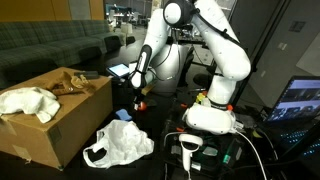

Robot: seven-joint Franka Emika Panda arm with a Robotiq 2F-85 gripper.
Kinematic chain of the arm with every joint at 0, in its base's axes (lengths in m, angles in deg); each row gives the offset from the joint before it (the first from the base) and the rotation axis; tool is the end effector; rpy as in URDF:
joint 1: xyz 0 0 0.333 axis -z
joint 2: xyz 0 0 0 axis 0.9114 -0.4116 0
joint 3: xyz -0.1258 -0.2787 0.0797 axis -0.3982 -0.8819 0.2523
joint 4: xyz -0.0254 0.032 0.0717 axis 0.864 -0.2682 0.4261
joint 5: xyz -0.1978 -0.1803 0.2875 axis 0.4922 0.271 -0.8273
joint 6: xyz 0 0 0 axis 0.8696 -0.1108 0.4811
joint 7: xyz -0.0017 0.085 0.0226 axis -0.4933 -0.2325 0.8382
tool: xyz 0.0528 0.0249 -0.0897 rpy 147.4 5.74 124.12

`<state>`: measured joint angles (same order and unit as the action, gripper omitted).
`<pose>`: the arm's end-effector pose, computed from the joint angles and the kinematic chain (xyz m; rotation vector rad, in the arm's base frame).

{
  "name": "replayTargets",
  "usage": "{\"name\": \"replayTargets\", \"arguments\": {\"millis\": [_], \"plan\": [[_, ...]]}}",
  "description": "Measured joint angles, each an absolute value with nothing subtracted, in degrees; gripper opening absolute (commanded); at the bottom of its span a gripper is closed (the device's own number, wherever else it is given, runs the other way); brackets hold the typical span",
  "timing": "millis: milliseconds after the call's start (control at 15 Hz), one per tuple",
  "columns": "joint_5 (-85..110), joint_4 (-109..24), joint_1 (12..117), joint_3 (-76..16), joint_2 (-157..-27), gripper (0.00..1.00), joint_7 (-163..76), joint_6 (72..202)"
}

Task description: Pick up all the objects on the table and put them on the box, then pick up all the object on the box and put them on the table

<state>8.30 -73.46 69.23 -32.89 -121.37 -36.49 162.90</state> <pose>0.4989 -0.1007 0.0148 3.0608 -0.2051 -0.2385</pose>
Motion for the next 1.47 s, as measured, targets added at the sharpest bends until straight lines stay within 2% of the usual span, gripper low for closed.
{"name": "replayTargets", "arguments": {"millis": [400,1000,1467], "plan": [[10.31,-76.04,66.46,-34.51,-116.59,0.05,-38.22,158.34],[16.21,-83.80,59.21,-38.19,-94.74,0.05,-51.97,149.85],[23.08,-77.79,57.93,-32.09,-80.60,0.05,-57.03,134.47]]}}
